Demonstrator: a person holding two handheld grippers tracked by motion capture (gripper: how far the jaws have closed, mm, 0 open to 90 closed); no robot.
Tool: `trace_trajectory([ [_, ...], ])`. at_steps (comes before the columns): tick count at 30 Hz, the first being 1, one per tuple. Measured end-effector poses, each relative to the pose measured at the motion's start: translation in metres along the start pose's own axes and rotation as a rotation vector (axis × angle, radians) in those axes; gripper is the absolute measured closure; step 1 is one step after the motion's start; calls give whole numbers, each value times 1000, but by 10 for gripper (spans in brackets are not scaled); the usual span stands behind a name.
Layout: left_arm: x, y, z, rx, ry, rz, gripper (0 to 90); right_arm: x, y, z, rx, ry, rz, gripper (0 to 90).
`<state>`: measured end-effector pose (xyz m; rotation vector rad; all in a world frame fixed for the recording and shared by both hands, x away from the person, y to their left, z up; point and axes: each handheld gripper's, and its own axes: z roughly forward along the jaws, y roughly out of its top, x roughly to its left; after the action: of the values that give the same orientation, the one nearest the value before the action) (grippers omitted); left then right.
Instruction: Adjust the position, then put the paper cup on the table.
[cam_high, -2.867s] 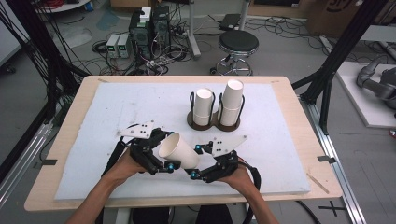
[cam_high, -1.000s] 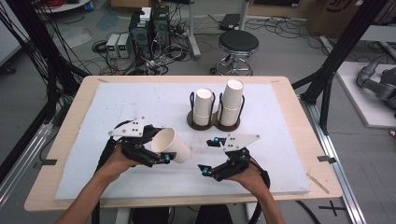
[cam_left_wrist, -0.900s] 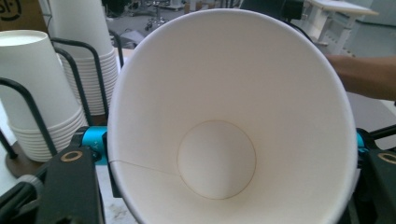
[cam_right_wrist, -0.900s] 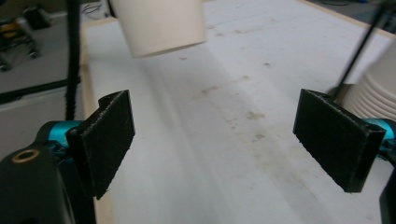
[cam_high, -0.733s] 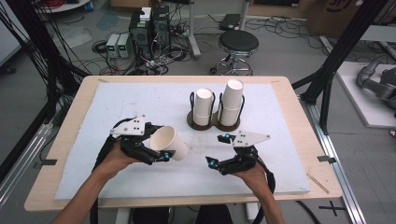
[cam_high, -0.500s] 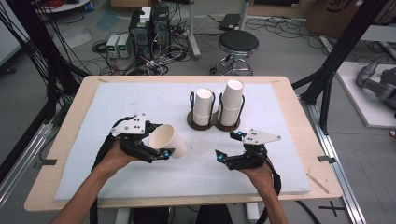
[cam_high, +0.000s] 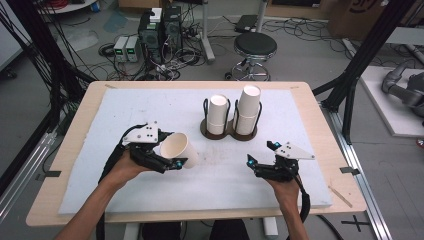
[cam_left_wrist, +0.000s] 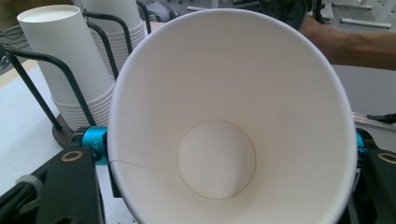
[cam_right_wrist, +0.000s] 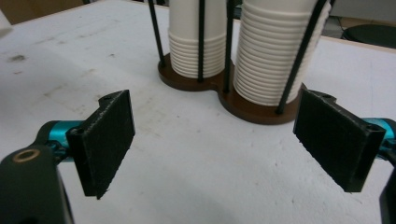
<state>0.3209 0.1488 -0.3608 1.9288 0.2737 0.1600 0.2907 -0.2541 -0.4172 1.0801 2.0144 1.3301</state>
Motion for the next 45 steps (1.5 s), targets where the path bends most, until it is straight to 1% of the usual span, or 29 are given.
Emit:
trace_trajectory([
  [1, 0, 0, 0, 3, -1, 1, 279, -2, -3, 1, -3, -6, 0, 133],
  [4, 1, 0, 1, 6, -1, 0, 279, -6, -11, 2, 1, -12, 20, 141],
  [10, 3, 1, 1, 15, -3, 2, 279, -10, -18, 3, 10, -11, 31, 143],
  [13, 3, 0, 2, 14, -11, -7, 278, -11, -19, 4, 6, -13, 27, 143],
  [16, 4, 0, 2, 15, -6, -11, 278, -11, -21, 5, 4, -17, 28, 144],
  [20, 3, 1, 2, 15, -2, 1, 278, -11, -24, 5, 0, -15, 37, 146],
  [29, 4, 1, 2, 22, 1, 1, 278, -15, -26, 4, -1, -28, 42, 146],
  [39, 5, 0, 6, 32, 17, 6, 278, -16, -27, 3, 2, -27, 46, 146],
  [40, 6, 0, 6, 39, 26, 18, 278, -16, -27, 3, 1, -27, 47, 146],
  [42, 6, 0, 8, 43, 26, 21, 278, -16, -28, 3, 7, -27, 49, 146],
  [44, 6, 1, 12, 58, 37, 34, 278, -16, -28, 4, 10, -28, 45, 146],
  [45, 7, 2, 13, 58, 37, 31, 278, -16, -29, 5, 11, -27, 48, 146],
])
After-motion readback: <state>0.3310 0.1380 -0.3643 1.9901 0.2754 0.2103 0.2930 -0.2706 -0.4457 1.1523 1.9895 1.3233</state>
